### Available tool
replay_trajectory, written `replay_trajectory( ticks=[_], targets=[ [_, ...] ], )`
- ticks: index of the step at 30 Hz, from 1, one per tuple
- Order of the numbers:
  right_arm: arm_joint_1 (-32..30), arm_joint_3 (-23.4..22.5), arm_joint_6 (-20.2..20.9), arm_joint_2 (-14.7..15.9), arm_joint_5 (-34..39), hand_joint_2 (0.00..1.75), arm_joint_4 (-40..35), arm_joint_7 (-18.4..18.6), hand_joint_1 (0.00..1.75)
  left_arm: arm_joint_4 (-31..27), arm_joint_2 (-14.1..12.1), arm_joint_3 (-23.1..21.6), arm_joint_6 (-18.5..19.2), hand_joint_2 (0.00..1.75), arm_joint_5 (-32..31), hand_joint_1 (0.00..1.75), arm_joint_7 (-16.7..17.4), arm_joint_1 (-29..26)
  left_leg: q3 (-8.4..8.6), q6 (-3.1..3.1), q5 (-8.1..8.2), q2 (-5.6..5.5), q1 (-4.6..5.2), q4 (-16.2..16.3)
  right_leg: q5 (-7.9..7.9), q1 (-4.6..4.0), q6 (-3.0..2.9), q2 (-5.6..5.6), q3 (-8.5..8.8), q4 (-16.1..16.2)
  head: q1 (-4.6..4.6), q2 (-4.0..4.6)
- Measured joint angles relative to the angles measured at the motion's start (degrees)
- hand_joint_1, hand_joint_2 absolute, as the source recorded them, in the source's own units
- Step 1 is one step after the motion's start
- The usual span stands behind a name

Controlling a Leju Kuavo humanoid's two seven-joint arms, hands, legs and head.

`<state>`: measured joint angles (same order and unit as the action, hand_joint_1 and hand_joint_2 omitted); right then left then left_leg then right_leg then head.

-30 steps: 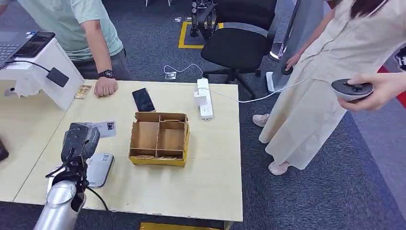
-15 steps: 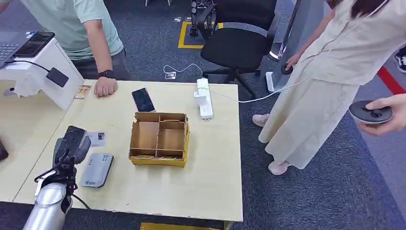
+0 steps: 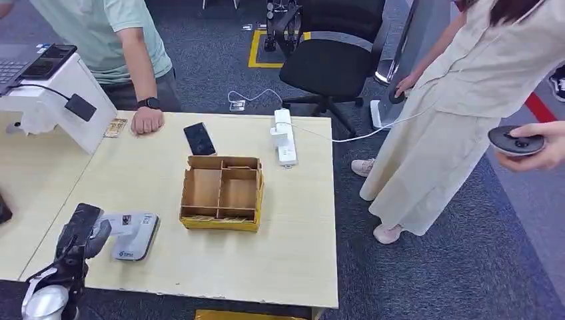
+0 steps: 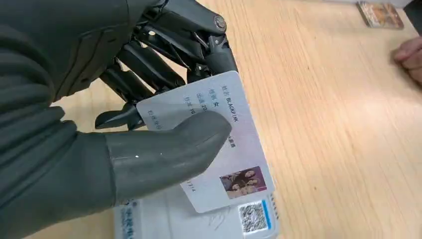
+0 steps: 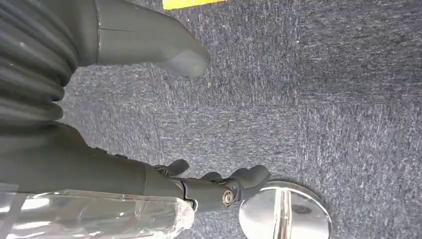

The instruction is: Pass the card to the sensor for recognition and then transmit it.

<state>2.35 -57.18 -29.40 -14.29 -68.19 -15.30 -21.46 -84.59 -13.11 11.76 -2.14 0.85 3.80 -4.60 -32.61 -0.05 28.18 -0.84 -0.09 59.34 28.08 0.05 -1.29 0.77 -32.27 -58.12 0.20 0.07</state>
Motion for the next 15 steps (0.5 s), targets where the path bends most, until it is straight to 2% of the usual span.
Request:
replay_trajectory(
  ticks=[8, 15],
  targets=[
    [0.2, -0.1, 0.4, 0.0, 1.1, 1.75, 0.0, -0.3, 0.0, -2.3, 0.8, 1.1, 3.5, 1.75, 0.1, 1.75, 0.3, -2.4, 0.0, 0.0, 0.0, -0.02, 0.01, 0.0, 0.0, 0.0, 0.0, -0.03, 0.0, 0.0, -0.02, 0.0],
    [0.3, -0.2, 0.7, 0.0, 1.2, 1.75, 0.0, -0.4, 0.0, -2.8, 1.3, 1.1, 4.0, 1.75, 0.1, 1.75, 0.5, -2.8, 0.0, 0.0, 0.0, -0.02, 0.01, 0.0, 0.0, 0.0, 0.0, -0.04, 0.0, 0.0, -0.02, 0.0]
  ],
)
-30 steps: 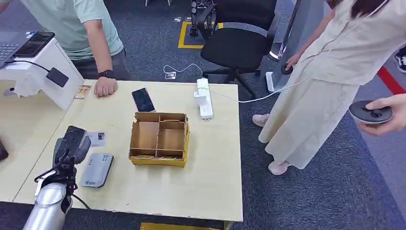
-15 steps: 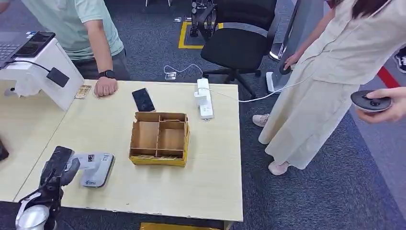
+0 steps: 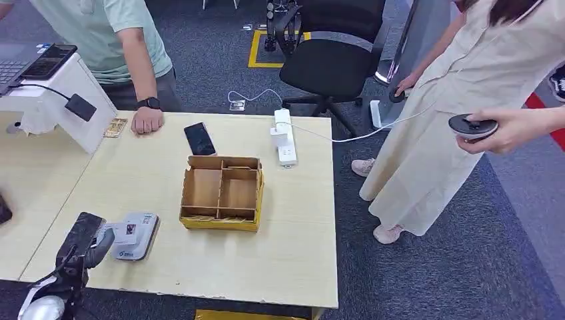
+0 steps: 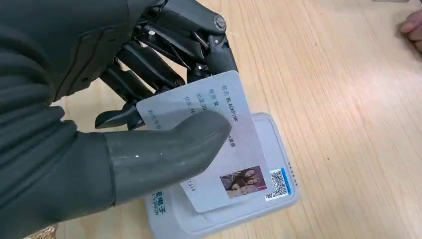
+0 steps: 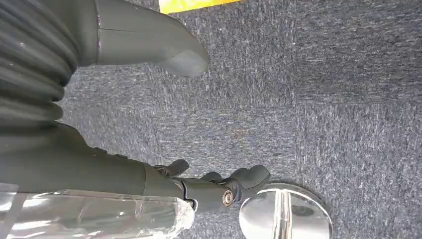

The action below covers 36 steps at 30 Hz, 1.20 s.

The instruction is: Pass the card to the sensor for recognition and then transmit it.

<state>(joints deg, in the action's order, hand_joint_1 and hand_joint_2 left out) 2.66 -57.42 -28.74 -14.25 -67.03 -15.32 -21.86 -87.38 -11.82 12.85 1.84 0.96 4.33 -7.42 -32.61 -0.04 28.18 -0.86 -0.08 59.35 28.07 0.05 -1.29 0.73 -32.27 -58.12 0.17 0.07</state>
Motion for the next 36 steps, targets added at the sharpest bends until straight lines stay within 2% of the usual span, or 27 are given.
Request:
replay_trajectory(
  ticks=[4, 6, 7, 8, 17, 27, 36],
  targets=[
    [0.0, 0.0, 0.0, 0.0, 0.0, 1.75, 0.0, 0.0, 0.0, 0.0, 0.0, 0.0, 0.0, 1.75, 0.0, 1.75, 0.1, 0.0, 0.0, 0.0, 0.0, 0.0, 0.0, 0.0, 0.0, 0.0, 0.0, 0.0, 0.0, 0.0, 0.0, 0.0],
    [0.2, -0.2, 0.0, 0.0, 0.9, 1.75, 0.0, -0.4, 0.0, -0.3, 0.5, -0.1, 2.1, 1.75, -0.5, 1.75, 0.3, -0.2, 0.01, 0.0, 0.0, 0.0, 0.0, 0.0, 0.0, 0.0, 0.0, 0.0, 0.0, 0.0, 0.02, 0.0],
    [0.4, -0.3, 0.1, 0.0, 1.2, 1.75, 0.0, -0.4, 0.0, -0.3, 0.7, -1.4, 2.4, 1.75, -2.8, 1.75, 0.7, -0.1, 0.02, 0.0, 0.0, 0.0, 0.0, 0.0, 0.0, 0.0, 0.0, 0.01, -0.02, 0.0, 0.02, 0.0],
    [0.6, -0.3, 0.1, 0.0, 1.3, 1.75, -0.1, -0.2, 0.0, 0.5, 0.7, -3.3, 1.0, 1.75, -6.5, 1.75, 1.8, 1.4, 0.02, 0.0, 0.0, -0.01, 0.0, 0.0, -0.01, 0.0, 0.0, -0.01, -0.01, 0.0, 0.02, 0.0],
    [0.9, -0.3, 0.1, 0.0, 1.8, 1.75, -0.1, 0.3, 0.0, 6.5, 0.6, -7.5, -2.7, 1.75, -11.3, 1.75, 3.5, 8.3, 0.02, 0.02, -0.03, 0.0, 0.0, 0.0, -0.04, 0.0, -0.01, 0.01, 0.0, 0.0, 0.0, 0.0],
    [0.9, -0.3, 0.1, 0.0, 2.8, 1.75, -0.1, 0.2, 0.0, 8.8, 0.5, -8.2, -3.6, 1.75, -10.9, 1.75, 3.4, 10.9, 0.01, 0.02, -0.02, 0.01, 0.0, 0.0, -0.04, 0.0, -0.01, 0.02, -0.01, 0.0, 0.0, 0.0],
    [0.8, -1.3, 0.9, 0.0, 5.5, 1.75, -0.6, -0.5, 0.0, 7.3, -1.6, -7.0, -2.9, 1.75, -3.6, 1.75, 2.6, 9.3, 0.0, 0.02, -0.02, 0.03, -0.01, 0.0, -0.03, -0.01, -0.02, 0.04, -0.01, 0.0, 0.02, 0.0]
  ],
)
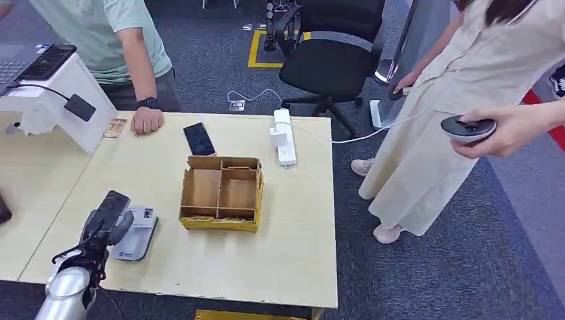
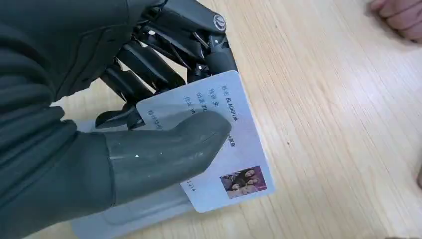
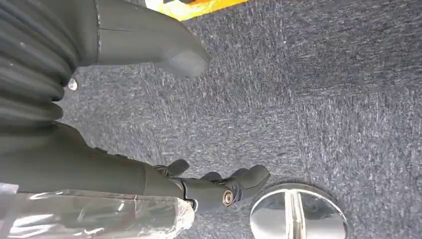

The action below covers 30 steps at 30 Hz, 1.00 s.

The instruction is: Pass the card to the sensor for recognition and then transmit it.

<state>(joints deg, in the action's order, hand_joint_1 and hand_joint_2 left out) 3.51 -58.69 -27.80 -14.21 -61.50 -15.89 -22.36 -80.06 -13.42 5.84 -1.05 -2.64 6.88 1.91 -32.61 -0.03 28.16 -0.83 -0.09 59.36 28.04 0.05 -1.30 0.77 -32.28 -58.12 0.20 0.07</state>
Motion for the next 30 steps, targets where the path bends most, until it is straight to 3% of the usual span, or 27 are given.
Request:
replay_trajectory(
  ticks=[15, 30],
  targets=[
    [0.0, -0.4, 0.5, 0.0, 1.0, 1.75, -0.9, 0.1, 0.0, -2.6, -3.3, 3.2, 0.2, 1.75, -6.1, 1.75, 2.8, -3.5, -0.01, 0.0, 0.0, -0.02, 0.0, 0.0, 0.0, 0.0, 0.0, -0.03, 0.01, 0.0, 0.02, 0.0],
    [0.0, -0.4, 0.5, 0.0, 1.0, 1.75, -1.2, 0.2, 0.0, -2.6, -3.6, 3.2, 0.4, 1.75, -6.8, 1.75, 3.0, -3.7, -0.01, 0.0, 0.0, -0.02, 0.0, 0.0, 0.0, 0.0, 0.0, -0.03, 0.01, 0.0, 0.0, 0.0]
  ],
)
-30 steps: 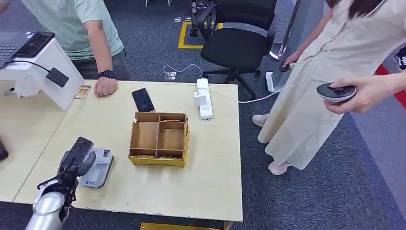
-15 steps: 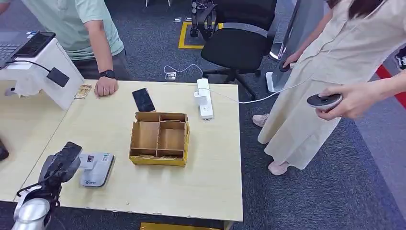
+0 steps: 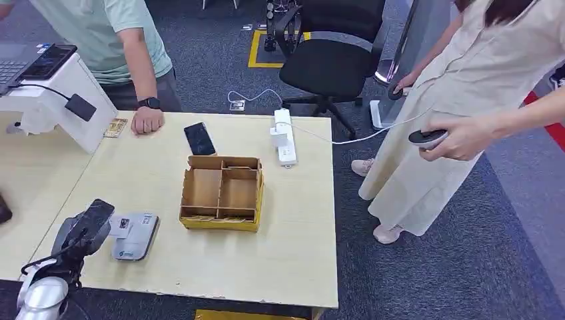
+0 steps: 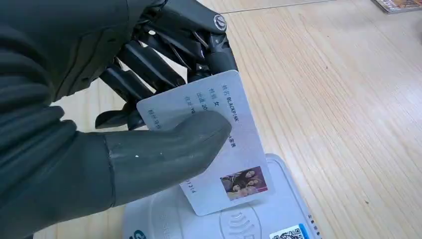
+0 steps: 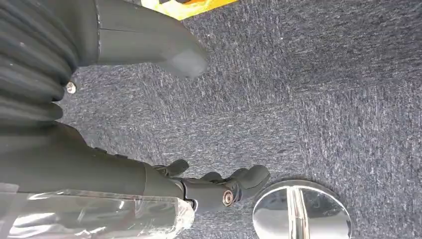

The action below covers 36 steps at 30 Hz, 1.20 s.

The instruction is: Pass the card to the sensor for recognition and then transmit it.

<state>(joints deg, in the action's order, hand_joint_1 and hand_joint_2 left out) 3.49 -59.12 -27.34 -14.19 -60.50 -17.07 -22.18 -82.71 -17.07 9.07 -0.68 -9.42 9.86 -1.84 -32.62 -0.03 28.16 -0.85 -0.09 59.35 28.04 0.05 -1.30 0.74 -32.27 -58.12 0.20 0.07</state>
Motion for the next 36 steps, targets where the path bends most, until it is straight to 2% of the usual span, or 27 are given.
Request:
replay_trajectory(
  ticks=[4, 7, 17, 27, 36],
  targets=[
    [0.0, 0.0, 0.0, 0.0, 0.0, 1.75, -0.1, 0.2, 0.0, 0.0, 0.0, 0.0, 0.8, 1.75, -2.4, 1.75, 0.7, 0.0, 0.0, 0.0, 0.0, 0.0, 0.0, 0.0, 0.0, 0.0, 0.0, 0.0, 0.0, 0.0, 0.02, 0.0],
    [0.0, 0.0, 0.2, 0.0, -0.3, 1.75, -0.1, 0.4, 0.0, 0.0, 0.2, 0.0, 2.8, 1.75, -4.7, 1.75, 1.2, -0.1, 0.0, 0.0, 0.0, 0.0, 0.0, 0.0, 0.0, 0.0, 0.0, 0.0, 0.0, 0.0, 0.0, 0.0],
    [0.3, 0.1, 0.2, 0.0, -0.5, 1.75, -0.2, 0.5, 0.0, 1.8, 1.7, -1.8, 6.1, 1.75, -6.3, 1.75, 1.8, -0.6, 0.02, 0.0, 0.0, 0.0, 0.02, 0.0, 0.0, 0.01, 0.0, -0.01, 0.0, 0.0, 0.0, 0.0],
    [1.3, 0.5, -0.2, 0.0, 0.8, 1.75, -0.2, 0.4, 0.0, 8.0, 3.3, -5.3, 4.5, 1.75, -9.7, 1.75, 2.7, 3.0, 0.24, 0.06, -0.04, -0.24, 0.08, 0.0, 0.03, 0.08, 0.03, -0.26, 0.31, 0.0, 0.02, 0.0],
    [1.3, 0.5, -0.2, 0.0, 3.1, 1.75, -0.2, -0.3, 0.0, 8.8, 4.0, -6.2, 3.5, 1.75, -11.1, 1.75, 3.0, 4.2, 0.46, 0.06, -0.09, -0.26, 0.08, -0.1, 0.02, 0.08, 0.04, -0.28, 0.55, 0.0, 0.02, 0.0]
  ],
)
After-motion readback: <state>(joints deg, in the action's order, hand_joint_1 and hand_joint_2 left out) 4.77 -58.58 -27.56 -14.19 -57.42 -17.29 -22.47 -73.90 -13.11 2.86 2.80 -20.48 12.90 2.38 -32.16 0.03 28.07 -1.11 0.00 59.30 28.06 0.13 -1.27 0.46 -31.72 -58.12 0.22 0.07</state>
